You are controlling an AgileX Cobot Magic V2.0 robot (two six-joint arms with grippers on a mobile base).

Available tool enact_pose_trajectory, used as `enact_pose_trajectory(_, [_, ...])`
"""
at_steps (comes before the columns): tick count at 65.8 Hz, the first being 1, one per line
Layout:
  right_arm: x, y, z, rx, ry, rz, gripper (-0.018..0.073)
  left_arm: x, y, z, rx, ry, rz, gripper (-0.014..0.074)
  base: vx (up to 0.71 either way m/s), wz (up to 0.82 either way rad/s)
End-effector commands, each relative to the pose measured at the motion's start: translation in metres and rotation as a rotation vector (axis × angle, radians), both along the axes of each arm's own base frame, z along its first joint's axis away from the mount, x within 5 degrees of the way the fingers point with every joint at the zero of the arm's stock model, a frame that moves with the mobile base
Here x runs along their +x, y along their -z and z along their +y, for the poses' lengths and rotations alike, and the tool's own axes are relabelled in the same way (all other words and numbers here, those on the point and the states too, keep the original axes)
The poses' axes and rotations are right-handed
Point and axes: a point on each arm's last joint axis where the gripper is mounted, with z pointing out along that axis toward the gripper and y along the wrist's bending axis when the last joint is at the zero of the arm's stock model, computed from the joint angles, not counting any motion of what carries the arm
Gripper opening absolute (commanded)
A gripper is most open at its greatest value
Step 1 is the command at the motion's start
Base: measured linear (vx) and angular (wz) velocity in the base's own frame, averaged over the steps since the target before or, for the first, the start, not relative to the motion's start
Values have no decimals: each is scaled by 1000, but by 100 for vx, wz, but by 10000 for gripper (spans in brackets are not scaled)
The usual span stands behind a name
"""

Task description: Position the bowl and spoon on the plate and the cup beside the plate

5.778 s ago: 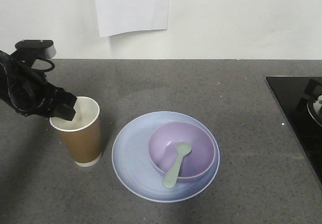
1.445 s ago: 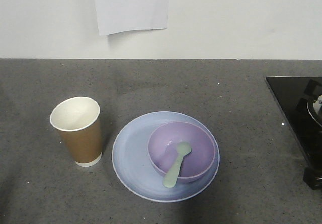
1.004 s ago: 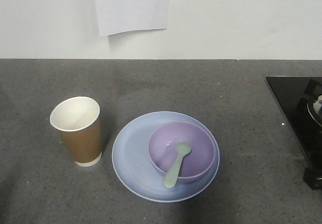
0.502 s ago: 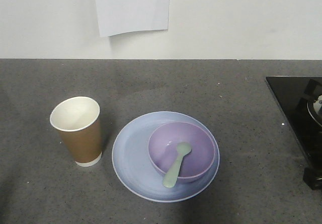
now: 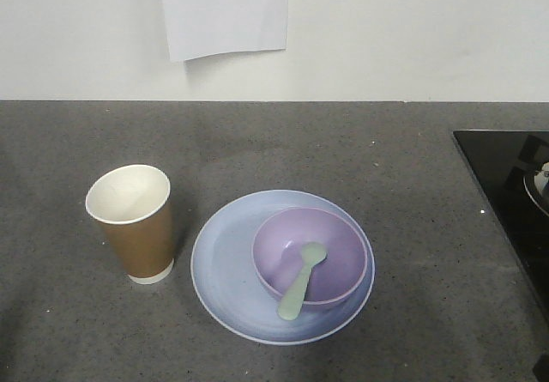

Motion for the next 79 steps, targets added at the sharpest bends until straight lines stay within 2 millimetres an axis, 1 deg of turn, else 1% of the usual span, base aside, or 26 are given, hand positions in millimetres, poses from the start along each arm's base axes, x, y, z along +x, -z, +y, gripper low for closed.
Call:
enact_pose_trajectory(1, [-7, -3, 0, 21, 2, -139, -5, 0, 3, 0, -14, 5, -53, -7, 0, 0])
enact_pose_trajectory(12, [-19, 16, 0, 46, 2, -195, -5, 0, 3, 0, -14, 5, -53, -7, 0, 0])
enact_pose_trajectory(17, [-23, 20, -1, 60, 9, -200, -5, 0, 3, 0, -14, 5, -53, -7, 0, 0])
enact_pose_trajectory(40, [-24, 22, -2, 28, 15, -193, -5, 0, 3, 0, -14, 5, -51, -7, 0, 0])
enact_pose_trajectory(79, [-24, 22, -1, 36, 15, -191, -5, 0, 3, 0, -14, 5, -51, -7, 0, 0])
